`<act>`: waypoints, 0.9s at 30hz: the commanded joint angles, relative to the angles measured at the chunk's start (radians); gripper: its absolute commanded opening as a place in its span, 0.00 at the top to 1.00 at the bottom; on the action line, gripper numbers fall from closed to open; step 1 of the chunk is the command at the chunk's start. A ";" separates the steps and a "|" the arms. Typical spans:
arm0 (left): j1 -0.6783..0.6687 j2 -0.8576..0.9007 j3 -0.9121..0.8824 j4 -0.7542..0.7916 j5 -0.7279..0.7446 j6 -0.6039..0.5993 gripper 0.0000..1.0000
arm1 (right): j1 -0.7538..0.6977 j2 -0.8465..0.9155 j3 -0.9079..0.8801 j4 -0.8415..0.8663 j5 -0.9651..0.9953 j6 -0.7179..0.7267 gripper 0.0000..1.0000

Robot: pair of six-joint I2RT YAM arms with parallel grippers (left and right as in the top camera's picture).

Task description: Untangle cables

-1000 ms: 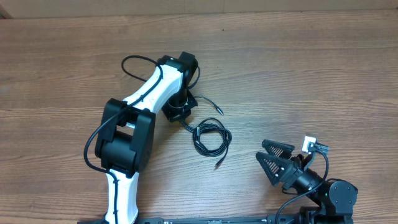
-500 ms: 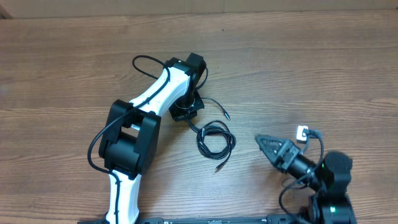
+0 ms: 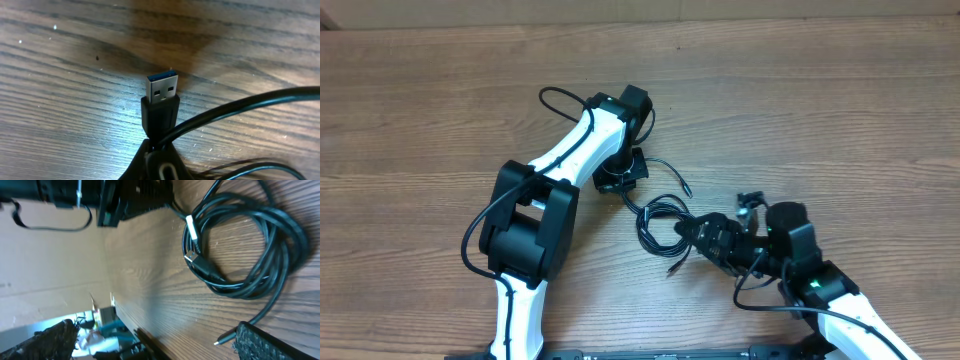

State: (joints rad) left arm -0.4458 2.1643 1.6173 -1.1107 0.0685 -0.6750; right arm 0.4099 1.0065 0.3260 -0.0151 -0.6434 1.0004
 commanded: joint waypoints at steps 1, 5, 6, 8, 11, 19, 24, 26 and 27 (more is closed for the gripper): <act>-0.009 0.016 0.022 -0.004 0.003 0.073 0.96 | 0.021 0.024 0.017 0.019 0.010 0.012 0.01; -0.010 0.016 0.022 -0.011 0.003 0.077 0.96 | 0.021 0.026 0.016 0.018 0.015 0.043 0.00; -0.010 0.016 0.022 -0.010 0.003 0.095 0.96 | 0.021 0.026 0.016 0.019 0.031 0.043 0.00; -0.009 0.016 0.022 -0.006 0.003 0.142 0.96 | 0.021 0.026 0.016 0.023 0.091 0.038 0.00; -0.009 0.016 0.022 0.010 0.003 0.264 0.96 | 0.021 0.026 0.016 0.022 0.173 -0.046 0.00; -0.006 0.016 0.022 0.064 0.003 0.612 0.96 | 0.021 0.039 0.016 0.018 0.312 -0.066 0.02; -0.006 0.016 0.022 0.071 0.003 0.647 0.96 | 0.021 0.130 0.016 0.025 0.308 -0.002 0.11; -0.006 0.016 0.022 0.073 0.003 0.646 0.96 | 0.023 0.182 0.016 0.044 0.287 0.030 0.16; -0.006 0.016 0.022 0.074 0.003 0.646 0.96 | 0.023 0.214 0.016 0.064 0.266 0.028 0.19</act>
State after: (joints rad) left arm -0.4458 2.1643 1.6176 -1.0409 0.0715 -0.0902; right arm 0.4267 1.1488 0.3260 0.0162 -0.3618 0.9871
